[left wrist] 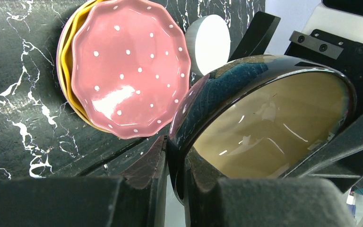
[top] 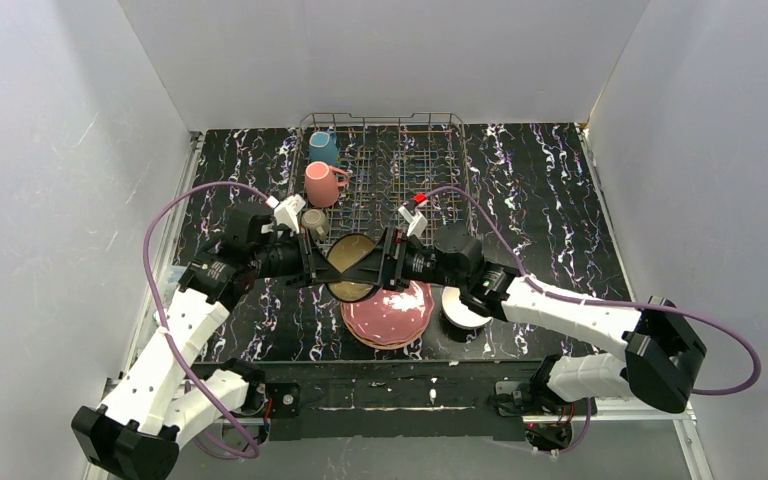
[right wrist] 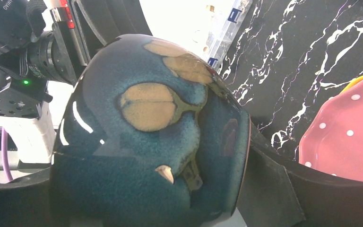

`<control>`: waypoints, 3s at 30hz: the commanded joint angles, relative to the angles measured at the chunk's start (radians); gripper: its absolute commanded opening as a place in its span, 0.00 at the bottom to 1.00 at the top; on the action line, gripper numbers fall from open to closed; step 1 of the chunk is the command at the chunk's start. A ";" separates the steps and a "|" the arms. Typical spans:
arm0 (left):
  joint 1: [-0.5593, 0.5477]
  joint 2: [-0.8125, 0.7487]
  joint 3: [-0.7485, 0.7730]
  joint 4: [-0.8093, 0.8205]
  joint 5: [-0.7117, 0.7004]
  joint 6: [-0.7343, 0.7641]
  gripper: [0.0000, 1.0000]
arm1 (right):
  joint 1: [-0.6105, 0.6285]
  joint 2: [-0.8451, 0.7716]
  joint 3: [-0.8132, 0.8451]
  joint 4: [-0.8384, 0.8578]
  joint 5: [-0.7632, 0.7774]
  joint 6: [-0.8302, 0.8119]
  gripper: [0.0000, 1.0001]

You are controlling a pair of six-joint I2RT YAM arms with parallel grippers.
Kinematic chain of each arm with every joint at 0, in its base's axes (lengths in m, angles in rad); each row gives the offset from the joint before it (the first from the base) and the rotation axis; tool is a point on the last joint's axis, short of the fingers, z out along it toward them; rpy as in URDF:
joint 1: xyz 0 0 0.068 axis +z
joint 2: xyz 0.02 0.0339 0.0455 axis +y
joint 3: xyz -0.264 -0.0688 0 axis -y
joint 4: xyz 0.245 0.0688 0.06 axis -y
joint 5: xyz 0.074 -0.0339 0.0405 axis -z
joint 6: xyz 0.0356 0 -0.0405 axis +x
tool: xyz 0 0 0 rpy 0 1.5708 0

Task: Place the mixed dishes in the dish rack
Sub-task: Pick up the bowl from the corner of the board, then turn the bowl upside down on the dish rack.

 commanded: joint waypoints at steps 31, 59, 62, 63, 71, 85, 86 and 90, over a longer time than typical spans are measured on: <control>-0.084 0.047 0.068 0.072 -0.004 0.005 0.00 | 0.008 0.027 0.032 0.039 0.004 -0.031 0.60; -0.085 0.054 0.102 0.026 -0.061 0.032 0.37 | 0.007 -0.045 0.079 -0.114 0.102 -0.117 0.16; -0.084 0.051 0.123 -0.006 -0.086 0.055 0.37 | 0.007 -0.051 0.087 -0.135 0.117 -0.129 0.15; -0.085 0.050 0.132 -0.018 -0.099 0.059 0.38 | 0.007 -0.053 0.090 -0.143 0.123 -0.134 0.14; -0.085 0.050 0.180 -0.087 -0.176 0.113 0.43 | 0.005 -0.067 0.114 -0.200 0.157 -0.175 0.11; -0.084 0.053 0.190 -0.138 -0.252 0.165 0.46 | -0.014 -0.074 0.166 -0.268 0.194 -0.225 0.07; -0.085 0.051 0.192 -0.143 -0.261 0.171 0.46 | -0.017 -0.072 0.175 -0.279 0.199 -0.233 0.07; -0.085 0.048 0.202 -0.170 -0.306 0.200 0.46 | -0.031 -0.063 0.213 -0.326 0.220 -0.271 0.06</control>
